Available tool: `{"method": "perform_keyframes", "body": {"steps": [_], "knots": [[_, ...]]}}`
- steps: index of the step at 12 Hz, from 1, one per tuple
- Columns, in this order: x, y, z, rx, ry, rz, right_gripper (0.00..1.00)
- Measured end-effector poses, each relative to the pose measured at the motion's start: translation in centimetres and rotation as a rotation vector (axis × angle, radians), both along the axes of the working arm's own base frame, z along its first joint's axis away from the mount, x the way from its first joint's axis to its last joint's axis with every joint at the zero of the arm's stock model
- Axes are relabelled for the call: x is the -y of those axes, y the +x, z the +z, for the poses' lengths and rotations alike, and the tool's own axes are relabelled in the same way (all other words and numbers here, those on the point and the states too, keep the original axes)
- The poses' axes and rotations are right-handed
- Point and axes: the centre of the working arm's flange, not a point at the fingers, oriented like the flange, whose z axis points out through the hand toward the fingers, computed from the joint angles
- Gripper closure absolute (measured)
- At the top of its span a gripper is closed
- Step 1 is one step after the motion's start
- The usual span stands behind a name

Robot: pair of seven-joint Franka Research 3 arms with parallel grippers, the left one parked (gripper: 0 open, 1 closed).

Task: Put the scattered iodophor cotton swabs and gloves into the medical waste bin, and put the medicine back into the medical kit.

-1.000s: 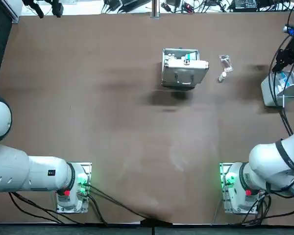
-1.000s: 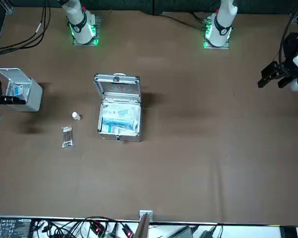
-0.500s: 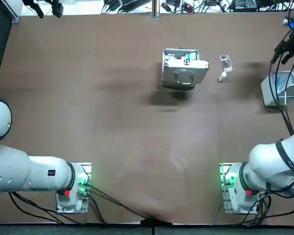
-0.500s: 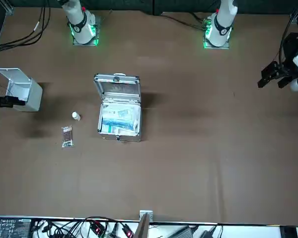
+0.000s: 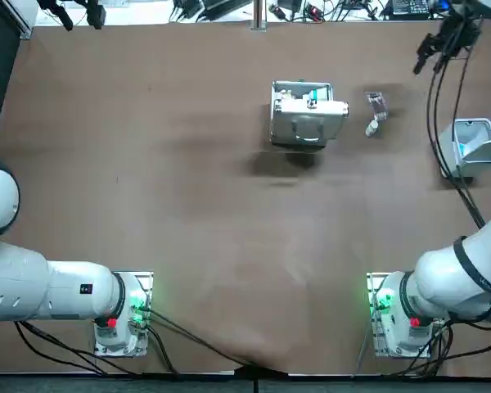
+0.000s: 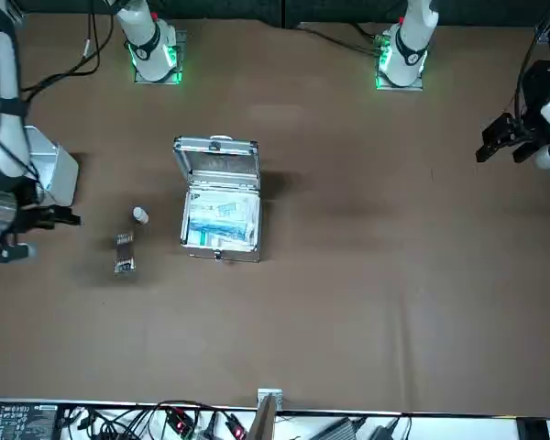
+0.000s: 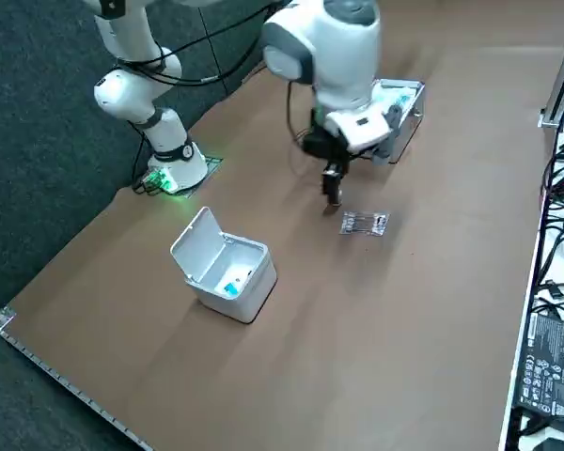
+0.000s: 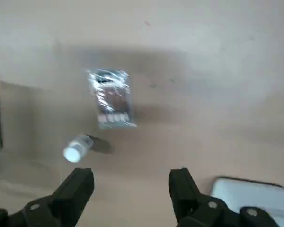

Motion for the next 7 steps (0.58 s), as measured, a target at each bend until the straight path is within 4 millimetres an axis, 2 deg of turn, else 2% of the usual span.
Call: {"method": "perform_keyframes", "body": {"steps": [1, 2, 3, 4, 7], "knots": [[-1.9, 0.5, -0.4, 0.004, -0.003, 0.024, 0.03], [-3.5, 1.0, -1.0, 0.012, -0.011, 0.053, 0.07], [-4.9, 1.5, -1.8, 0.023, -0.026, 0.093, 0.11], [-6.0, 1.9, -2.9, 0.035, -0.033, 0.141, 0.11], [-7.8, 3.3, -7.4, 0.086, -0.018, 0.364, 0.14]]}}
